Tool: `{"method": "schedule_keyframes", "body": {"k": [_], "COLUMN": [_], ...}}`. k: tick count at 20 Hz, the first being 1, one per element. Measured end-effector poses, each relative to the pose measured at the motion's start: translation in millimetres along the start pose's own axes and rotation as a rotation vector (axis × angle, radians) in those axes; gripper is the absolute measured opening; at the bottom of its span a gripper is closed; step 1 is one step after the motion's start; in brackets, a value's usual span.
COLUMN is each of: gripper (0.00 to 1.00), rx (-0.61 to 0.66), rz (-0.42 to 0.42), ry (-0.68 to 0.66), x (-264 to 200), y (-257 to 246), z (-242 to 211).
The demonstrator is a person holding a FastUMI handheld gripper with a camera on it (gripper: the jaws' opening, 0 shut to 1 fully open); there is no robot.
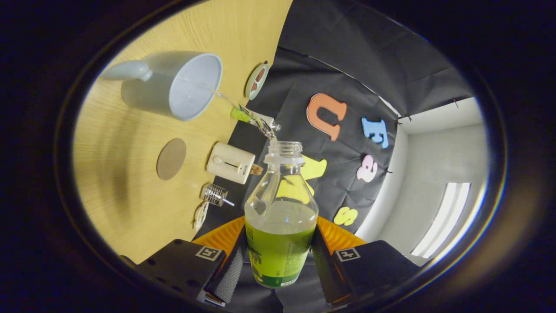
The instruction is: Take the bottle from table, then pour the juice into the cup, finally place the bottle on the coaster
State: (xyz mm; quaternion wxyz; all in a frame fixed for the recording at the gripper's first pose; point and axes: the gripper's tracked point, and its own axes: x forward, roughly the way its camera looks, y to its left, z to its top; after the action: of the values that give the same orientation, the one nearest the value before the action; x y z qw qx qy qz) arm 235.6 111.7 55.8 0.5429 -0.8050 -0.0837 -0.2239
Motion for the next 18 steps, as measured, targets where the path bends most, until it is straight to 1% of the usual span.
{"method": "schedule_keyframes", "body": {"k": [14, 18], "gripper": [0.8, 0.8], "rx": [-0.06, -0.096], "rz": [-0.029, -0.037], "ry": [0.01, 0.007], "x": [7.2, 6.6], "y": [-7.9, -10.2], "z": [2.4, 4.7]}}
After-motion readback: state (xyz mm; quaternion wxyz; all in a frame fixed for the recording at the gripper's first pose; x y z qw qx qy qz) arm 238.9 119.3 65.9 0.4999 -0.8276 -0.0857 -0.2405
